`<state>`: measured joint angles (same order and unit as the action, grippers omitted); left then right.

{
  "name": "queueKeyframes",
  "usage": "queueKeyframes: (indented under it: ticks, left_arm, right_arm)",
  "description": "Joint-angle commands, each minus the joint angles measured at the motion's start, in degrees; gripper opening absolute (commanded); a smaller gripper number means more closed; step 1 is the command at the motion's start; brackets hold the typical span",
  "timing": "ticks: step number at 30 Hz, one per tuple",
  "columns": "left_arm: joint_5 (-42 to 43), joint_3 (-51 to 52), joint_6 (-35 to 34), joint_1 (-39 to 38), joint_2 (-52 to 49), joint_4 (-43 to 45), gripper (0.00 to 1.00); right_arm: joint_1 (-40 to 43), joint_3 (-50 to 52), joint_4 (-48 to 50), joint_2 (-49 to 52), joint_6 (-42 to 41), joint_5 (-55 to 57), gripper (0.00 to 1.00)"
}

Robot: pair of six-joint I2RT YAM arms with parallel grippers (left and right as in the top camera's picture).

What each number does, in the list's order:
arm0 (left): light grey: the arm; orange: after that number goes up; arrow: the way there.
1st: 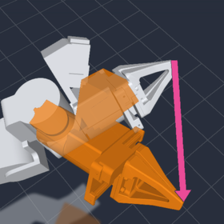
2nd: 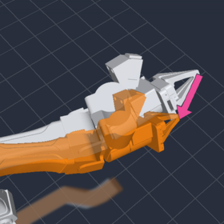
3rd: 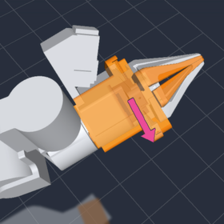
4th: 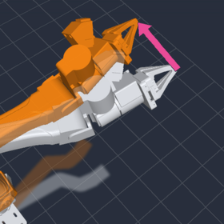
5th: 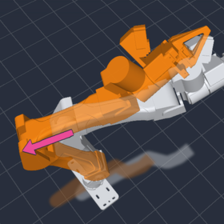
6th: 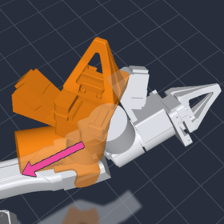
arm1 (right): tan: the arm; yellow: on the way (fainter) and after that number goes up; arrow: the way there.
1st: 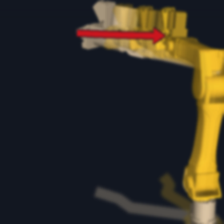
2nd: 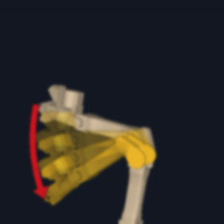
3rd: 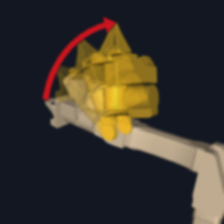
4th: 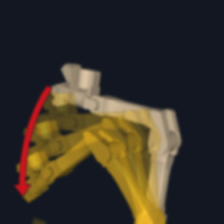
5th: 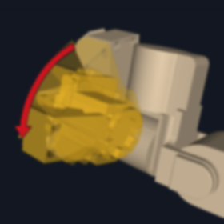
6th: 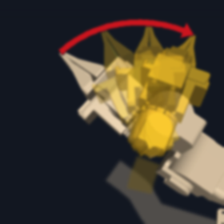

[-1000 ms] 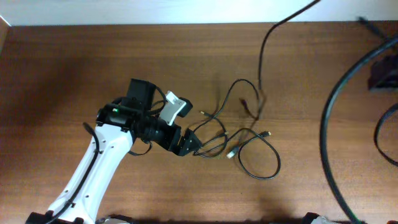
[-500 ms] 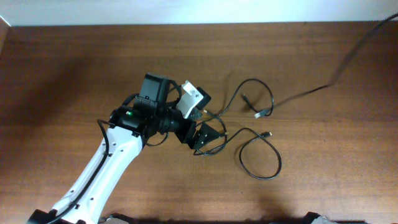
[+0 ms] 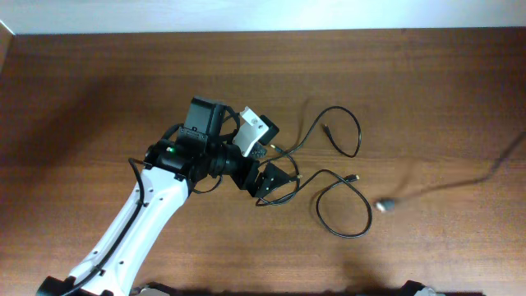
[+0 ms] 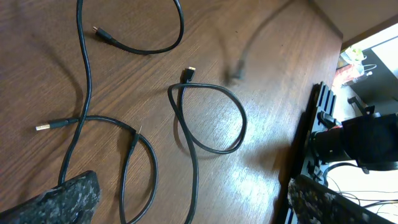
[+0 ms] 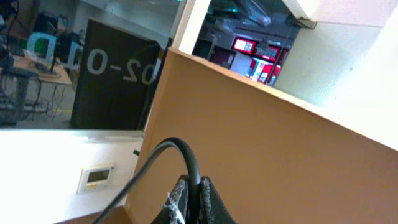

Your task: Untangle cables

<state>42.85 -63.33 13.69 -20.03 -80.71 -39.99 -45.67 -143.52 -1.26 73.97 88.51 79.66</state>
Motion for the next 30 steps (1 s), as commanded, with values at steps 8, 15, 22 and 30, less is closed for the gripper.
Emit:
queueKeyframes:
  ticks: [8,15,22,30]
  left_arm:
    - [0.2,-0.46,-0.33,-0.11,-0.02,0.07,0.99]
    - [0.2,-0.46,-0.33,-0.11,-0.02,0.07,0.99]
    - [0.2,-0.46,-0.33,-0.11,-0.02,0.07,0.99]
    - [0.2,-0.46,-0.33,-0.11,-0.02,0.09,0.99]
  right_arm:
    - [0.17,11.04,-3.3,2.95,-0.22,4.96,0.04]
    - [3.91,16.37,-3.28,3.69,-3.34,4.7,0.04]
    - [6.43,19.91,-6.19,10.03,-9.05,-0.83,0.04]
    - [8.79,19.98,-45.27,10.03,-50.1,-15.74,0.04]
